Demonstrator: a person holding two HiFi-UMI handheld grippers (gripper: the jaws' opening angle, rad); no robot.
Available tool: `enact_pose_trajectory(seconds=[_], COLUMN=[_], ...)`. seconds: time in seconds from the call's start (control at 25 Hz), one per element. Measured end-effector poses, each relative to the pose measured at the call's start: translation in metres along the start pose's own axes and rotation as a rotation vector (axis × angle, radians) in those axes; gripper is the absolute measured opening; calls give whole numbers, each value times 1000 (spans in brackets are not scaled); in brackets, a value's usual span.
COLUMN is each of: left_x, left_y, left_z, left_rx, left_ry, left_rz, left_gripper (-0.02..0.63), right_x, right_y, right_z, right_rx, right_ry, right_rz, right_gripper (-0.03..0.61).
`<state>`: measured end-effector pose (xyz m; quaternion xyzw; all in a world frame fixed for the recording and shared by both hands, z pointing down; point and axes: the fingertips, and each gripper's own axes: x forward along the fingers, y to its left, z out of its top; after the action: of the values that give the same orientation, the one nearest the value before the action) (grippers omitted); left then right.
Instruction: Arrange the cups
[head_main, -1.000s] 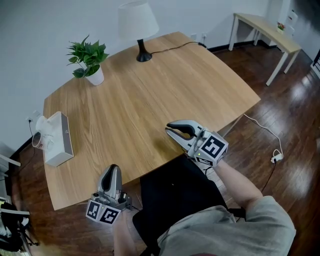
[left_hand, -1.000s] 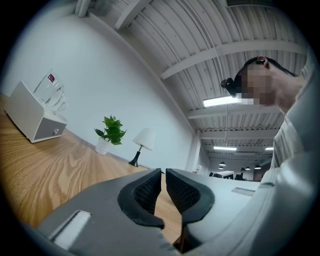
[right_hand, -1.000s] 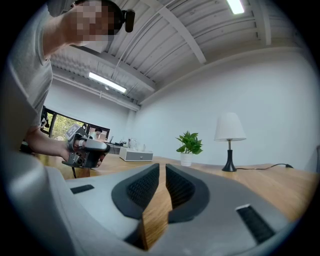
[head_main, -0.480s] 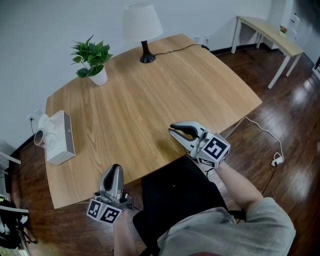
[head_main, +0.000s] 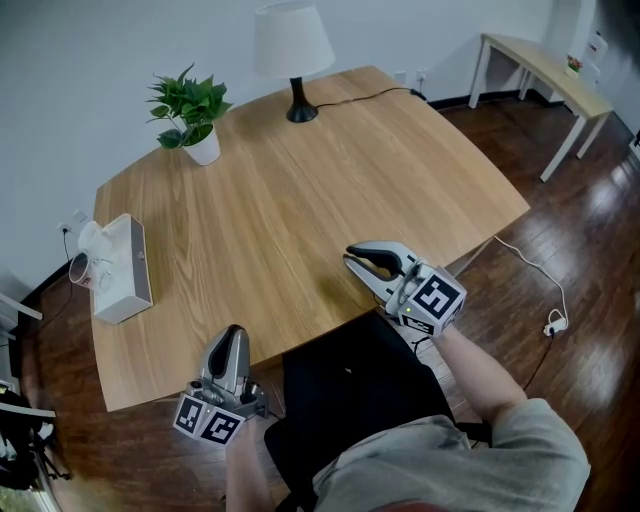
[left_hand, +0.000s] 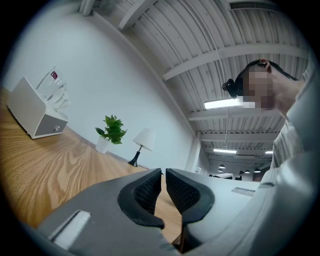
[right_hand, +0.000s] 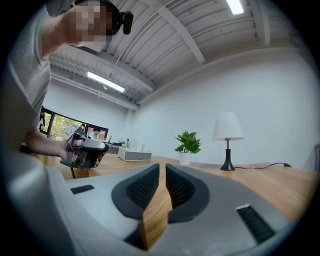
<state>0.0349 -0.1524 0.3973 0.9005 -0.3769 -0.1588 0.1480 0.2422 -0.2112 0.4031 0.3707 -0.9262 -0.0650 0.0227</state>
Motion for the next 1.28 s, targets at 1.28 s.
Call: enact_pose_trajectory(seconds=[1.28], left_x=[0], left_y=[-1], left_z=[0], left_rx=[-2], left_ry=[-3], left_rz=[4], left_gripper=[20], right_x=[1], right_y=[4], right_z=[-6], right_rx=[-32], right_ry=[48], right_rz=[9], right_gripper=[34])
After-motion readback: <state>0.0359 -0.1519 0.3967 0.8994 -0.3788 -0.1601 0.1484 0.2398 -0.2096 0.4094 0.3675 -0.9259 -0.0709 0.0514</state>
